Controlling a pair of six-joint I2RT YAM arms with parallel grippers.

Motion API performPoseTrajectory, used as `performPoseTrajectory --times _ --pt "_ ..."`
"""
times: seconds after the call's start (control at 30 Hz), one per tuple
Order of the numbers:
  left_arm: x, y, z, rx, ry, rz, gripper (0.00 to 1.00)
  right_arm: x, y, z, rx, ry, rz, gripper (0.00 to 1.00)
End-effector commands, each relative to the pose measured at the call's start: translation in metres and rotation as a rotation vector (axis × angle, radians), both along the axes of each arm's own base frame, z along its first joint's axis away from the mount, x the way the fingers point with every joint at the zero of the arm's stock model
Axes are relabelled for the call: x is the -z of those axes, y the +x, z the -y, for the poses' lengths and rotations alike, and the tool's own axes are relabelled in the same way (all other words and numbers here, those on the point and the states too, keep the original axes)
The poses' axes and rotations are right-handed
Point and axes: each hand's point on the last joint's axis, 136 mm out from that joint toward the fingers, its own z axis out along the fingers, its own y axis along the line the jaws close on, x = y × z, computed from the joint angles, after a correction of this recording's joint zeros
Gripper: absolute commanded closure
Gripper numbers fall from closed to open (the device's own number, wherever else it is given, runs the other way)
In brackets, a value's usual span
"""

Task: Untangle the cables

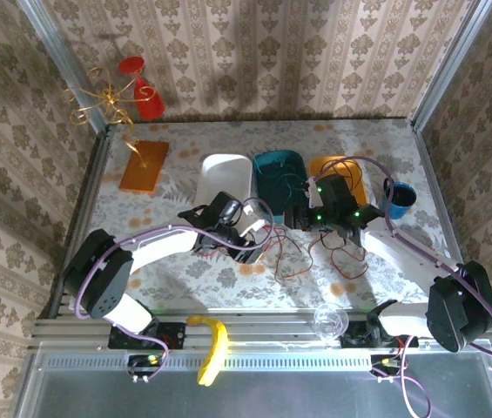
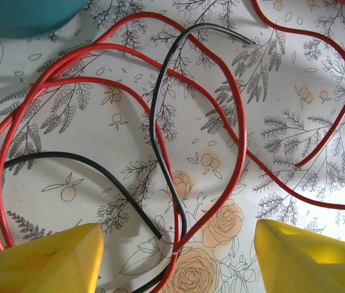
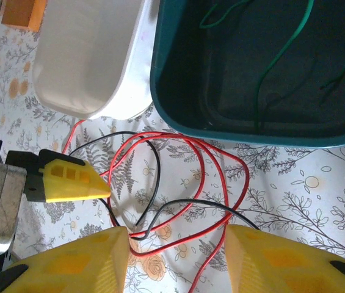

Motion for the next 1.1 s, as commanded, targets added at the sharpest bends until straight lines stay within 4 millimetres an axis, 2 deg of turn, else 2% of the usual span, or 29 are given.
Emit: performPoseTrajectory --times 0.0,0.1,0.17,0.33,0.5,0.63,0.83,0.97,1.07 --pt "0.000 0.001 -0.001 0.035 0.062 0.050 0.34 0.008 -0.001 0.011 0.036 -0.027 -0.011 0.54" --pt "-0.004 0.009 0.003 0.001 0.042 0.064 0.37 0.007 0.000 0.013 0.051 -0.023 -0.005 0.54" --pt "-0.006 0.019 -0.003 -0.059 0.040 0.080 0.37 0.006 0.000 0.015 0.057 -0.024 -0.004 0.54" --pt "0.002 0.038 -0.040 -0.260 0.101 0.075 0.34 0.011 -0.004 0.018 0.058 -0.038 -0.013 0.55" --pt "0.015 0.035 -0.073 -0.385 0.172 0.058 0.34 0.015 -0.004 0.018 0.061 -0.038 -0.019 0.55" --pt "0.026 0.035 -0.094 -0.474 0.231 0.044 0.40 0.013 -0.001 0.016 0.062 -0.029 -0.014 0.55" --pt "0.026 0.044 -0.100 -0.518 0.231 0.061 0.44 0.014 0.000 0.014 0.055 -0.024 -0.020 0.56" --pt "0.009 0.049 -0.095 -0.487 0.174 0.141 0.42 0.015 0.000 0.013 0.053 -0.024 -0.026 0.56" --pt "-0.005 0.051 -0.099 -0.499 0.144 0.202 0.42 0.017 -0.002 0.013 0.051 -0.023 -0.031 0.56"
